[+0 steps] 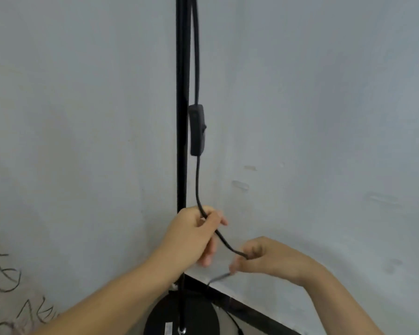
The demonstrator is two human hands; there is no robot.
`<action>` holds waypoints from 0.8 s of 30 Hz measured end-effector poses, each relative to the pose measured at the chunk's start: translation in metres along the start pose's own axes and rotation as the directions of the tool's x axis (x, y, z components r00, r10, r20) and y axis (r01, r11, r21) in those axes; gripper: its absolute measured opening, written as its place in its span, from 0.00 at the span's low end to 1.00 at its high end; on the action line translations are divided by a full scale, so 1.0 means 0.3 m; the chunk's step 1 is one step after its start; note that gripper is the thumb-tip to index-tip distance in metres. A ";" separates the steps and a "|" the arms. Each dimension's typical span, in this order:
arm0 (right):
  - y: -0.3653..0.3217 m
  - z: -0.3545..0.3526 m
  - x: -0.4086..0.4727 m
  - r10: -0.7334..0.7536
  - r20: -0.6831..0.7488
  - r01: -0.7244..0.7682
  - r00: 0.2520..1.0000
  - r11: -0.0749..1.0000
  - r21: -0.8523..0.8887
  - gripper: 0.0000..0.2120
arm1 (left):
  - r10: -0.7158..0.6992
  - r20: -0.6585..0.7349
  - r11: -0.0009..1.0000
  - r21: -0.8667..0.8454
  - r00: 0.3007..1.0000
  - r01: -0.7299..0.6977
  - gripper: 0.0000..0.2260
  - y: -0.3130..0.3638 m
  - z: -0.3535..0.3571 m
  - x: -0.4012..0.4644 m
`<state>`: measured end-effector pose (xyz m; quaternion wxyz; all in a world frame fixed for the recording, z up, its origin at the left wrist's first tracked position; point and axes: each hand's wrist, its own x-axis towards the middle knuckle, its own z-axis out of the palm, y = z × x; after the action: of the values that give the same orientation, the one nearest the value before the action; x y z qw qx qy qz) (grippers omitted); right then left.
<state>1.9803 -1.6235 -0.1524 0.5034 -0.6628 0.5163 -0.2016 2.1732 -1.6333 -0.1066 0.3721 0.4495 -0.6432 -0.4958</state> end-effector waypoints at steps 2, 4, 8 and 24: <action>-0.019 -0.037 -0.050 -0.026 -0.028 0.030 0.999 0.987 0.159 0.04 | -0.043 -0.073 0.976 -0.215 0.996 0.027 0.11 -0.009 0.057 0.049; -0.030 -0.077 -0.078 -0.007 -0.222 0.083 0.975 0.938 0.336 0.04 | -0.088 -0.134 0.924 -0.381 0.987 0.030 0.11 -0.001 0.097 0.104; -0.066 -0.150 -0.064 0.020 -0.659 0.106 0.752 0.983 0.152 0.08 | -0.088 -0.224 0.862 -0.505 0.971 -0.039 0.10 0.011 0.158 0.201; -0.178 -0.150 0.133 -0.316 -0.746 -0.281 0.587 0.784 -0.554 0.23 | 0.043 -0.287 0.879 -0.445 0.957 -0.173 0.15 -0.157 0.226 0.359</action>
<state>1.9859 -1.6817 -0.0971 -0.0379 -0.6280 0.7156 -0.3036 2.0859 -1.7197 -0.1645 0.5799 0.3733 -0.4731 -0.5483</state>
